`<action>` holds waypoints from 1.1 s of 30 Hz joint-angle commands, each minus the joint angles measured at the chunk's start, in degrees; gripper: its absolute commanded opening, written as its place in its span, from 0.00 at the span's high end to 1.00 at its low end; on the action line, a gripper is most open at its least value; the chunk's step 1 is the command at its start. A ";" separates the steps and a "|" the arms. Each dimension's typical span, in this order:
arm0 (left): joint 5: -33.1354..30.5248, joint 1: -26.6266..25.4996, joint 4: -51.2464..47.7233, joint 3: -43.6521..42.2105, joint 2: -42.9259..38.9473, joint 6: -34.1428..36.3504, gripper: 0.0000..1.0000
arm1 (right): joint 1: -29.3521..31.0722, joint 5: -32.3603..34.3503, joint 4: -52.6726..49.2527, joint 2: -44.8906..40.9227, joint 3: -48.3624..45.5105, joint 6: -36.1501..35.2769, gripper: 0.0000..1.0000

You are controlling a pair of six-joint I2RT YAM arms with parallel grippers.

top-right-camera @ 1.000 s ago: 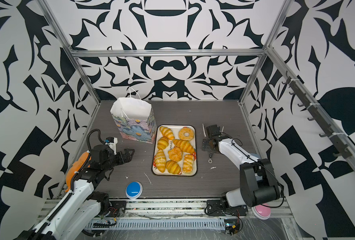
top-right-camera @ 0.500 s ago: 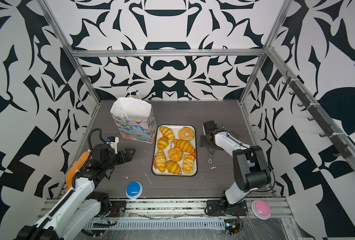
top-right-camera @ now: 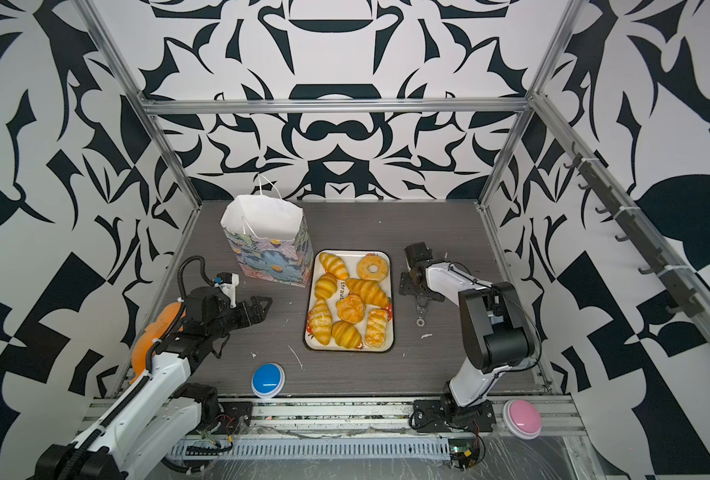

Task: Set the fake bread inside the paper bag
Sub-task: 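Lift the tongs with the right gripper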

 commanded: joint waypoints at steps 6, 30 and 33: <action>0.69 -0.16 1.36 -0.69 1.05 -0.32 0.06 | -1.09 0.35 0.63 -0.30 -0.99 1.08 0.13; 0.83 -0.17 1.80 -0.71 1.54 -0.24 0.07 | -1.25 -3.01 1.09 -1.80 -2.97 1.89 0.11; 0.84 -0.22 1.80 -0.79 1.38 -0.24 0.07 | -1.26 -3.22 0.93 -0.70 -2.34 1.83 0.12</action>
